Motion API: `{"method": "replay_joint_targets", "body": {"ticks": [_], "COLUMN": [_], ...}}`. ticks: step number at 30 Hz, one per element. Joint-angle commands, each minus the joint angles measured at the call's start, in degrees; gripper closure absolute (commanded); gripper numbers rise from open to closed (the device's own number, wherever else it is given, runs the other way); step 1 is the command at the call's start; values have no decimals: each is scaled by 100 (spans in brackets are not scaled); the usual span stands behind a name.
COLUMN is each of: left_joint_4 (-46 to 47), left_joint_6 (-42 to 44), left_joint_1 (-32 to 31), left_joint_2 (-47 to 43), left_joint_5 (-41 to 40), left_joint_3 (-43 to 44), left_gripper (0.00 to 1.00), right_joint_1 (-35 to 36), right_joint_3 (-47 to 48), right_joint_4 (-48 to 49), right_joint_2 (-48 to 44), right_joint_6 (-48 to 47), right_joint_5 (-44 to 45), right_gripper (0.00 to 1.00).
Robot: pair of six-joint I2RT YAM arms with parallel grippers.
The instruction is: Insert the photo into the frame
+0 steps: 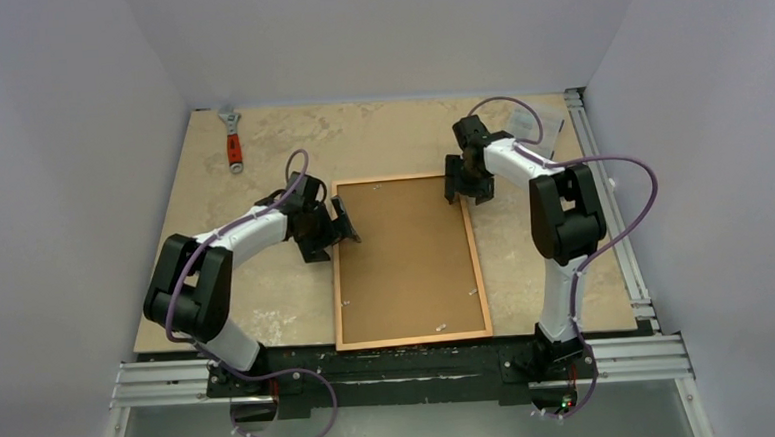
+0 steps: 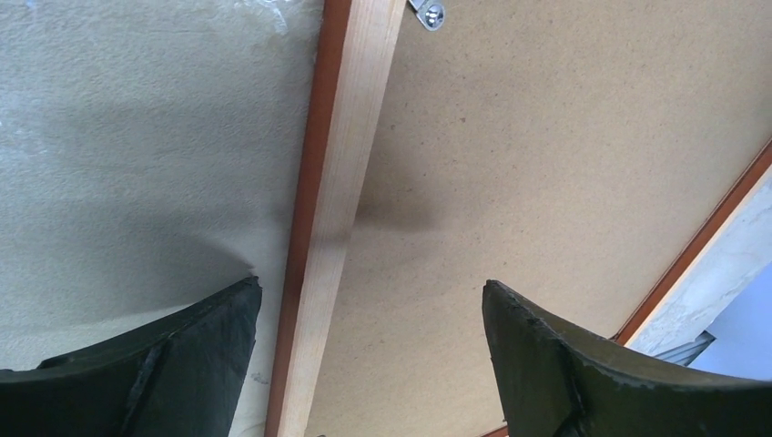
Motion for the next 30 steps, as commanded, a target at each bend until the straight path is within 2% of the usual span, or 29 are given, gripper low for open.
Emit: {"method": "replay_joint_targets", "body": {"ticks": [1,12,20,23,30], "left_joint_4": [70,63,53,48,21], "left_joint_6": [62,101,120,133,168], "left_joint_1": [-59,-78,-98,-111,-143], "left_joint_2": [327,385,422,408,439], "left_joint_5": [7,47,48,51,41], "left_joint_3": [-52,-5,-2,10,28], "left_gripper": [11,12,13,13,14], "right_joint_1": [48,54,50,51,47], "right_joint_3": [159,108,97,136,191], "right_joint_4": [-5,158,224,200,172], "right_joint_2": [265,164,209,254,442], "right_joint_6": [-32,-126,-102,-72,182], "right_joint_5": [177,-282,-365,-242,-44], "right_gripper": [37,34,38,43,68]}}
